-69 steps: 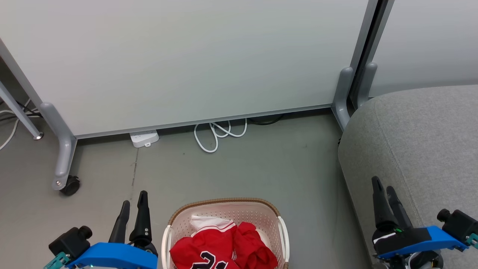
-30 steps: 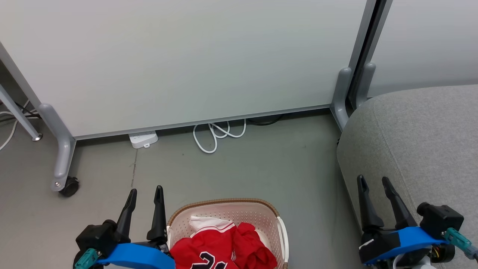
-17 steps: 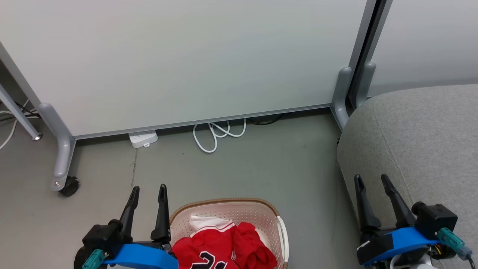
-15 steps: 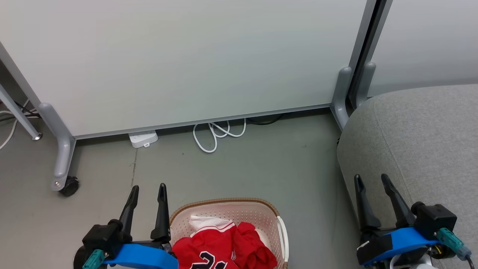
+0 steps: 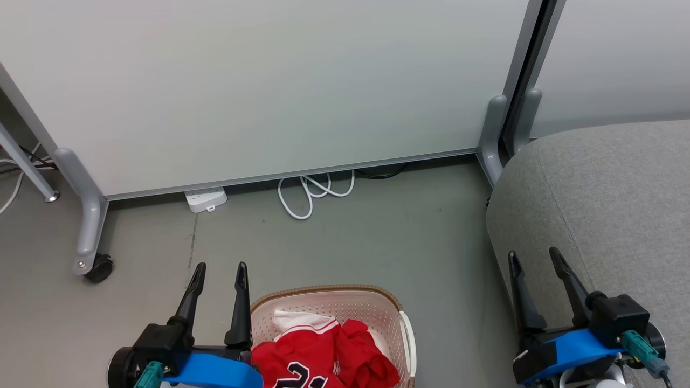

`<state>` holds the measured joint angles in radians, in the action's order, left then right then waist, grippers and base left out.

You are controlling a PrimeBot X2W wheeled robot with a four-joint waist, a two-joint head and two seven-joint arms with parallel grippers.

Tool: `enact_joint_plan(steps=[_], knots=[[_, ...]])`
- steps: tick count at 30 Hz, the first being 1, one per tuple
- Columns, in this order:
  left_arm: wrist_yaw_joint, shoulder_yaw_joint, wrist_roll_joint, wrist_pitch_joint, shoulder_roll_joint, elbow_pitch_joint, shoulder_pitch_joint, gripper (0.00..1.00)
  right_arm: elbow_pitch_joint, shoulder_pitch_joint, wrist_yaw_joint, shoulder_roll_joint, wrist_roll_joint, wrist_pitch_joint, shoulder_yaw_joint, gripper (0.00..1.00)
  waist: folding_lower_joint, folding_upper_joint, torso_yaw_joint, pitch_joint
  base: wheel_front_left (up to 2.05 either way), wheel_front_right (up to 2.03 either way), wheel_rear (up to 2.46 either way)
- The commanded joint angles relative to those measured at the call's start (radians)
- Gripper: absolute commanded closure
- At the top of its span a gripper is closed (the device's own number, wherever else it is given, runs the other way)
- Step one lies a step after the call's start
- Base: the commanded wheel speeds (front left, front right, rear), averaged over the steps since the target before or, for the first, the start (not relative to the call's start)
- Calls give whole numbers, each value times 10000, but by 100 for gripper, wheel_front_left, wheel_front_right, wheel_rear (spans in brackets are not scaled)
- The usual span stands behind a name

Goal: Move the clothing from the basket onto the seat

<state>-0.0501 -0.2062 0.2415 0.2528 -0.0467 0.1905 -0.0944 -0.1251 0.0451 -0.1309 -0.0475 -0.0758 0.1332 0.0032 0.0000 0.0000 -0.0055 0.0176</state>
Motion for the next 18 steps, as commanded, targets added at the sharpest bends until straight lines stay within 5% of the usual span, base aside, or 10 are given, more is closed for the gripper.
enact_joint_plan(steps=[1,18], knots=[[-22,-43,-142,58,-62,-47,-89,0,55,-22,3,-48,152,56,21,0,0,0,-2,-1,0,0,0],[-69,-98,-407,132,-62,-32,-85,0,59,7,3,-47,391,161,23,0,0,0,16,93,0,0,0]])
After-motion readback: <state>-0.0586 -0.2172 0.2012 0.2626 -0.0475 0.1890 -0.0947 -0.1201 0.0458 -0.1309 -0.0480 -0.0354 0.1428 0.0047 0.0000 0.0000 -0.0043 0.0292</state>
